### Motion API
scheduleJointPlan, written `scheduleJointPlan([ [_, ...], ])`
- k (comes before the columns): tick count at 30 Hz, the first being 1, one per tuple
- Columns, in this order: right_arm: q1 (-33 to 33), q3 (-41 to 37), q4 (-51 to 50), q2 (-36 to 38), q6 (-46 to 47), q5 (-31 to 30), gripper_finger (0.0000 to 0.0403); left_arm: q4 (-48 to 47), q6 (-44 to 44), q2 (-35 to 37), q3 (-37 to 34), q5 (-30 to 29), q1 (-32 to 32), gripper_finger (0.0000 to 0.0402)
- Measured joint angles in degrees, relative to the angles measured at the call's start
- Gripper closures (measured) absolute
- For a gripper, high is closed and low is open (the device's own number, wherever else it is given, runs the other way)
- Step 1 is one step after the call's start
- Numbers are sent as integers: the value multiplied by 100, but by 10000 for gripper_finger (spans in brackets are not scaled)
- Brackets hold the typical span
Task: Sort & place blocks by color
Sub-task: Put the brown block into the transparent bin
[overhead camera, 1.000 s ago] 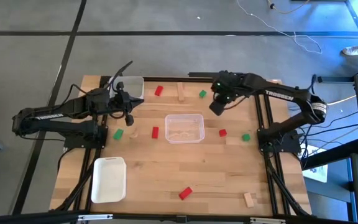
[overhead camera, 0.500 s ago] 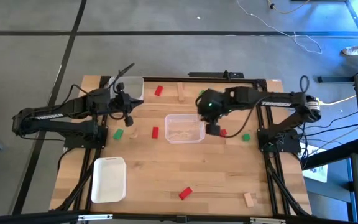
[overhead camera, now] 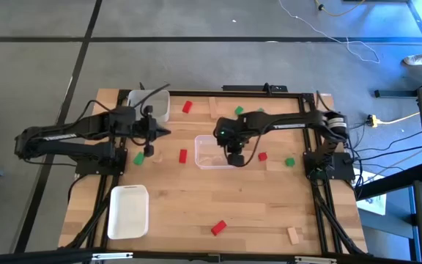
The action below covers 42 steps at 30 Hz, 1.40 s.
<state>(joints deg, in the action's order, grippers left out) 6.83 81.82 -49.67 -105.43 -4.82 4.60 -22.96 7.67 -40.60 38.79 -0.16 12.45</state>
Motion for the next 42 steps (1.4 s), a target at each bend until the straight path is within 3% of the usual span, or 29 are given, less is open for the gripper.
scheduleJointPlan([
  [14, 27, 0, 233, -716, -153, 555, 360, -61, -128, -301, -4, 138, -101, 401],
  [21, 29, 0, 262, -723, -149, 560, 293, -58, -116, -299, -4, 118, -102, 401],
  [28, 27, 10, 234, -723, -148, 557, 286, -59, -106, -299, -4, 116, -101, 401],
  [36, -1, 1053, -850, -728, -385, 557, 284, -59, -98, -299, -4, 106, -101, 401],
  [42, -15, 1673, -1077, -718, -325, 555, 284, -59, -41, -299, -4, 79, -101, 401],
])
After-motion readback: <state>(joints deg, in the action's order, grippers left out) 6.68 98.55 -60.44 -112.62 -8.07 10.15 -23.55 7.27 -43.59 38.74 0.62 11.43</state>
